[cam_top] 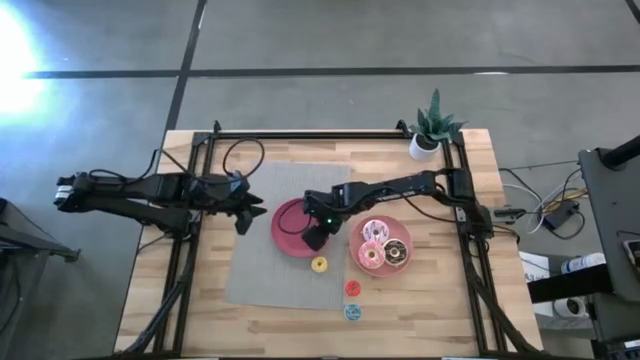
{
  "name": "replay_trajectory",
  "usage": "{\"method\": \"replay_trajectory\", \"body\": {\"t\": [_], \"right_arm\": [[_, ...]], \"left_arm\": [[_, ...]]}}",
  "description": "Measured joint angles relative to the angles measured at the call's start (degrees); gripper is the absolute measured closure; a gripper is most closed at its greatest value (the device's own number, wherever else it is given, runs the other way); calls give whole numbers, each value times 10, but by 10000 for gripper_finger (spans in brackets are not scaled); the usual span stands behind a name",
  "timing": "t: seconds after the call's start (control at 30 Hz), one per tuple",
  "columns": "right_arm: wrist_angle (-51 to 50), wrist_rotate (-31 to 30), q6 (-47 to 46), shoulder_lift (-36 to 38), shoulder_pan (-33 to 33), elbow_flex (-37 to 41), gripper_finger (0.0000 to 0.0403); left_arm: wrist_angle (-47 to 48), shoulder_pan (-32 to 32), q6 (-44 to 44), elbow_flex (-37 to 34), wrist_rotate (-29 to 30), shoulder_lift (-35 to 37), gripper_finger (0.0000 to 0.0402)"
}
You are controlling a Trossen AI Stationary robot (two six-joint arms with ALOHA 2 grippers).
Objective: Pick & Place donuts
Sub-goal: Put the small white donut into the pink plate, then put the small yellow donut into the pink plate
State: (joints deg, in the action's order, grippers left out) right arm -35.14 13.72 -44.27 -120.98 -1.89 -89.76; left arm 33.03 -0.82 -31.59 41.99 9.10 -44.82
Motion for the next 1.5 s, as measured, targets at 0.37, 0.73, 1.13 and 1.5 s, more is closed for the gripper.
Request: {"method": "replay_trajectory", "body": {"t": [0.37,0.73,1.13,1.5], "right_arm": [[-96,-152,161,58,13,-21,210],[-109,-174,279,175,39,104,209],[-27,-175,239,395,46,324,220],[-23,-193,213,480,52,378,220]], "left_arm": [[-3,-32,45,-23,-17,0,251],[-179,-142,-29,-49,23,-120,254],[-204,-246,83,84,48,-403,271],[-161,-230,255,215,85,-568,271]]}}
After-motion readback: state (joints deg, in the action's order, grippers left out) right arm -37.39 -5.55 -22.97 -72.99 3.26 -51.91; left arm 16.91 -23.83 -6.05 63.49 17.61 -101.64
